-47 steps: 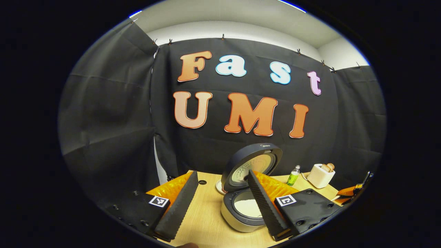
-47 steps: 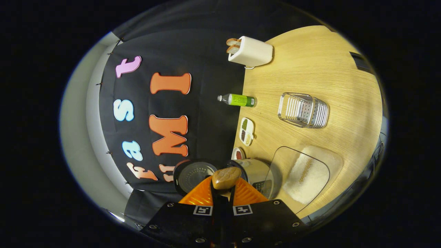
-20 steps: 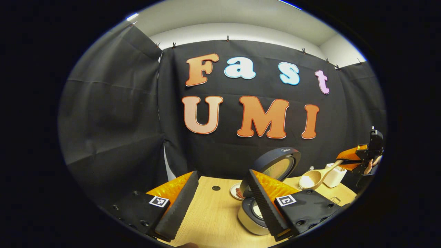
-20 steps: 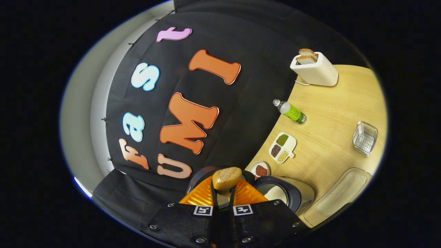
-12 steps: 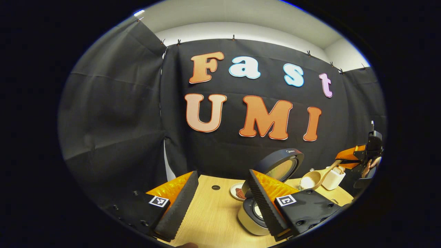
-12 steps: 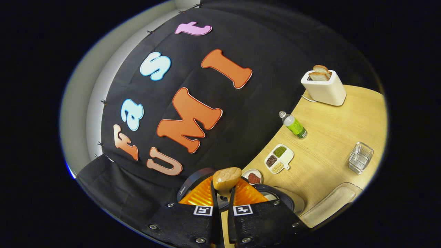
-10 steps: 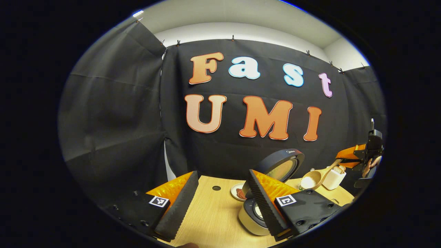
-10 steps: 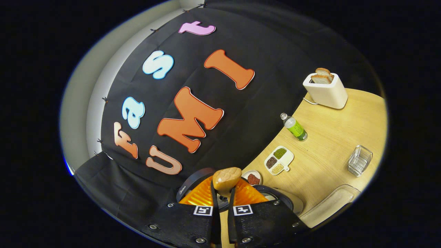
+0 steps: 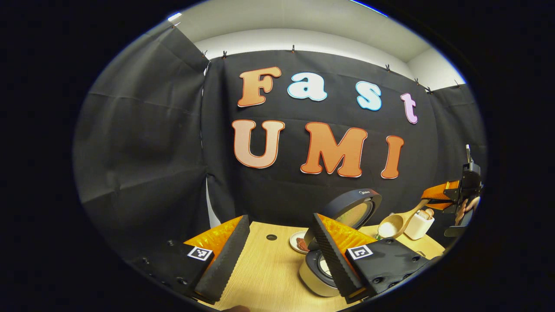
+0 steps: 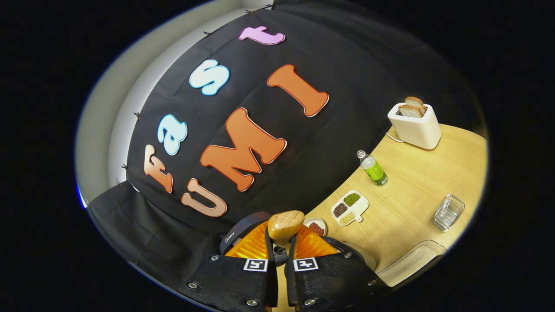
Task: Close the left gripper, press the button to open the rice cooker; take a wooden spoon from the chopstick holder with the right hand, scoop a spoonful of rice and pour it into the rice cooker, then put the wooden spoon back into the chopstick holder.
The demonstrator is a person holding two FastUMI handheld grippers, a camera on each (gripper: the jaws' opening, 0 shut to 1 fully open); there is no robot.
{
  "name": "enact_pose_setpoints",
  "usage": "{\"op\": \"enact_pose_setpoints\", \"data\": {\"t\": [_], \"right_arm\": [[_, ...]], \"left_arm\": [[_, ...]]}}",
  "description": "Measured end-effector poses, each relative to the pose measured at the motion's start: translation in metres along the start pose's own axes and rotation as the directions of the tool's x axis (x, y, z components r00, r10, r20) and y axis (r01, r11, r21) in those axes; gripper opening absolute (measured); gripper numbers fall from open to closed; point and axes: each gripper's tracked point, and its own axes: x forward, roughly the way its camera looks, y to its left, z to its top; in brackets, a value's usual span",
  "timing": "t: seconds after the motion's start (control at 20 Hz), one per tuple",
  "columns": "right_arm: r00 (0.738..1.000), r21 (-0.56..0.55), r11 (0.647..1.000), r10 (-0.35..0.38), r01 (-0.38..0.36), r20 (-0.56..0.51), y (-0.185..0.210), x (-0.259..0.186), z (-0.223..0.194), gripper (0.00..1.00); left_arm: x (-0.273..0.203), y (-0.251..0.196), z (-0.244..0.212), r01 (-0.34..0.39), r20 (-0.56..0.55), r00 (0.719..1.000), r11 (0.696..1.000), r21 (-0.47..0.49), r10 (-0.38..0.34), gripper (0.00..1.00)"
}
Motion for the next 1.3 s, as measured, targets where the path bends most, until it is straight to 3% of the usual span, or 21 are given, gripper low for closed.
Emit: {"op": "enact_pose_setpoints", "data": {"t": [0.45,0.5,0.75,0.8,1.3], "right_arm": [[1.0,-0.064,0.998,0.006,-0.006,0.009,0.007,-0.005,0.0,0.07],[1.0,-0.068,0.998,0.005,-0.005,0.014,0.008,-0.004,0.001,0.07],[0.999,-0.135,0.991,0.019,-0.014,0.032,0.017,-0.005,0.002,0.07],[0.999,-0.157,0.987,0.023,-0.017,0.034,0.019,-0.005,0.001,0.07],[0.995,-0.378,0.925,0.074,-0.044,0.066,0.051,-0.013,-0.005,0.07]], "left_arm": [[-0.003,0.003,-0.005,-0.016,-0.01,1.0,1.0,0.002,0.016,0.94],[-0.003,0.005,-0.006,-0.017,-0.009,1.0,1.0,0.004,0.017,0.97],[-0.003,0.006,-0.005,-0.023,-0.011,1.0,1.0,0.019,0.023,0.94],[-0.004,0.007,-0.005,-0.022,-0.01,1.0,1.0,0.019,0.022,0.97],[-0.005,0.01,-0.004,-0.023,-0.005,1.0,1.0,0.015,0.023,0.94]]}}
